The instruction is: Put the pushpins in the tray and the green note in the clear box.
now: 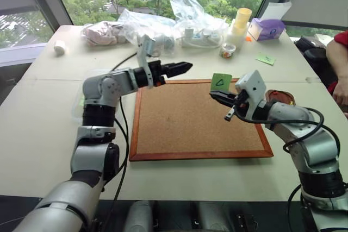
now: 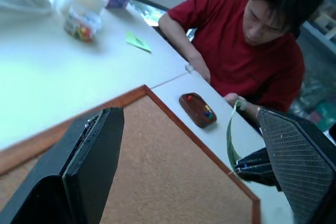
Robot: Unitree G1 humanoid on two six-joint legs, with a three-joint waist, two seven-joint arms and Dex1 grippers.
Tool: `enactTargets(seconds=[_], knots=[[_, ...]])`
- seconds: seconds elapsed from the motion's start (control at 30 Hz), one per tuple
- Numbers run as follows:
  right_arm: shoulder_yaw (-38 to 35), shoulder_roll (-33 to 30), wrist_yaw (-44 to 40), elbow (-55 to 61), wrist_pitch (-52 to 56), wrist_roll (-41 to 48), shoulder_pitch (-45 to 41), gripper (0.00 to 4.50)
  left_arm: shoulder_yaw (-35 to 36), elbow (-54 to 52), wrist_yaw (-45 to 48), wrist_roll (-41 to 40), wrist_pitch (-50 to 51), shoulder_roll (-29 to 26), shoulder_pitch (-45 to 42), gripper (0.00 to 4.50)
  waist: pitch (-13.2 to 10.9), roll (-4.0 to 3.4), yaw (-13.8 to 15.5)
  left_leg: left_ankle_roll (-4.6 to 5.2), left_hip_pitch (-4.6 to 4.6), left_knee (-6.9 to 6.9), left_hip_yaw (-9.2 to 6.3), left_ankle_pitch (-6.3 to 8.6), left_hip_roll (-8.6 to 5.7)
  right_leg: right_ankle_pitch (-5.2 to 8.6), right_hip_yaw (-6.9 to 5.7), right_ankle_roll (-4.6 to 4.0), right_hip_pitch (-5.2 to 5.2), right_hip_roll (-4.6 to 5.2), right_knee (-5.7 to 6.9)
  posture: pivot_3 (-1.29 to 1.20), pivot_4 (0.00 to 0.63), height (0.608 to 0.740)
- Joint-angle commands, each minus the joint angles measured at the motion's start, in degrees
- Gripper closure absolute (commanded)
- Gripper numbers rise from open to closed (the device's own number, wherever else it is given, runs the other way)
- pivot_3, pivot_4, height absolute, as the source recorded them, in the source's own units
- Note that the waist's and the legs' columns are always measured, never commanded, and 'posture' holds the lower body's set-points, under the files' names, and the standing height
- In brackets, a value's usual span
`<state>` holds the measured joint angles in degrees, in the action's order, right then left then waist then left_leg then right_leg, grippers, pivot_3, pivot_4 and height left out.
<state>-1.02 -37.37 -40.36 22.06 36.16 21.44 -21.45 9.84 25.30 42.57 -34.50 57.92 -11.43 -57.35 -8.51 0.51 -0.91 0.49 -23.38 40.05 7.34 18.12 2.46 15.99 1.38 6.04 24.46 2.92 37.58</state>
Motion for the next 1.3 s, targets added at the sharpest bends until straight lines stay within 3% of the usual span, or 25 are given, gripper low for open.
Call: enactTargets(seconds=[0.03, 0.47, 0.57, 0.8, 0.83, 1.17, 1.3], knots=[[1.74, -1.21, -2.54, 0.8, -3.32, -1.26, -2.56, 4.5, -2.87, 3.63, 3.18, 0.32, -2.23, 2.63, -3.17, 0.06, 0.0, 0.0, 0.04, 0.0, 0.0, -0.01, 0.0, 0.0, 0.01, 0.0, 0.0, 0.0, 0.0, -0.02, -0.01, 0.0, 0.15, 0.735], [5.22, 0.3, -2.45, 0.75, -5.62, -4.64, -3.38, 4.5, -8.94, 11.35, 12.42, 4.22, -10.32, 6.1, -5.29, 0.06, 0.0, 0.0, 0.27, -0.03, 0.0, 0.02, 0.05, -0.02, -0.01, 0.0, 0.0, 0.0, -0.01, -0.01, -0.02, 0.0, 0.15, 0.735], [5.03, 0.01, -2.28, 1.66, -5.49, -4.84, -3.28, 4.5, -8.7, 12.96, 11.81, 4.53, -10.75, 7.52, -6.18, 0.85, 0.0, 0.0, 0.24, -0.03, 0.0, 0.01, 0.04, -0.02, -0.01, 0.0, 0.0, 0.0, -0.01, -0.02, -0.03, 0.0, 0.15, 0.735], [4.93, 0.1, -1.93, 1.91, -5.99, -5.77, -3.34, 4.5, -8.96, 13.37, 12.45, 5.64, -11.05, 7.81, -5.92, 4.29, 0.0, 0.0, 0.15, -0.03, 0.0, 0.01, 0.02, -0.02, 0.0, 0.0, 0.0, 0.0, -0.01, -0.03, -0.03, 0.0, 0.15, 0.735], [4.83, 0.22, -1.7, 1.75, -6.14, -5.94, -3.34, 4.5, -10.03, 13.28, 12.82, 6.81, -12.09, 7.46, -5.47, 4.43, 0.0, 0.0, 0.16, -0.03, 0.0, 0.01, 0.02, -0.02, 0.0, 0.0, 0.0, 0.0, -0.01, -0.03, -0.03, 0.0, 0.15, 0.735], [2.95, 3.31, 2.17, 3.11, -7.19, -5.28, -2.86, 4.5, -10.67, 18.2, 11.88, 11.73, -17.13, 6.46, -4.13, 4.43, 0.0, 0.0, 0.19, -0.03, 0.0, 0.01, 0.03, -0.02, 0.0, 0.0, 0.0, 0.0, -0.01, -0.02, -0.03, 0.0, 0.15, 0.735], [-2.56, 5.66, 6.28, 5.35, -2.21, -1.17, -2.32, 4.5, -9.89, 16.97, 11.87, 11.84, -18.3, 5.31, -4.13, 4.43, -0.01, 0.01, 0.26, -0.03, -0.01, 0.01, 0.03, -0.02, 0.0, 0.0, 0.0, 0.0, -0.01, -0.01, -0.03, 0.0, 0.15, 0.735]])
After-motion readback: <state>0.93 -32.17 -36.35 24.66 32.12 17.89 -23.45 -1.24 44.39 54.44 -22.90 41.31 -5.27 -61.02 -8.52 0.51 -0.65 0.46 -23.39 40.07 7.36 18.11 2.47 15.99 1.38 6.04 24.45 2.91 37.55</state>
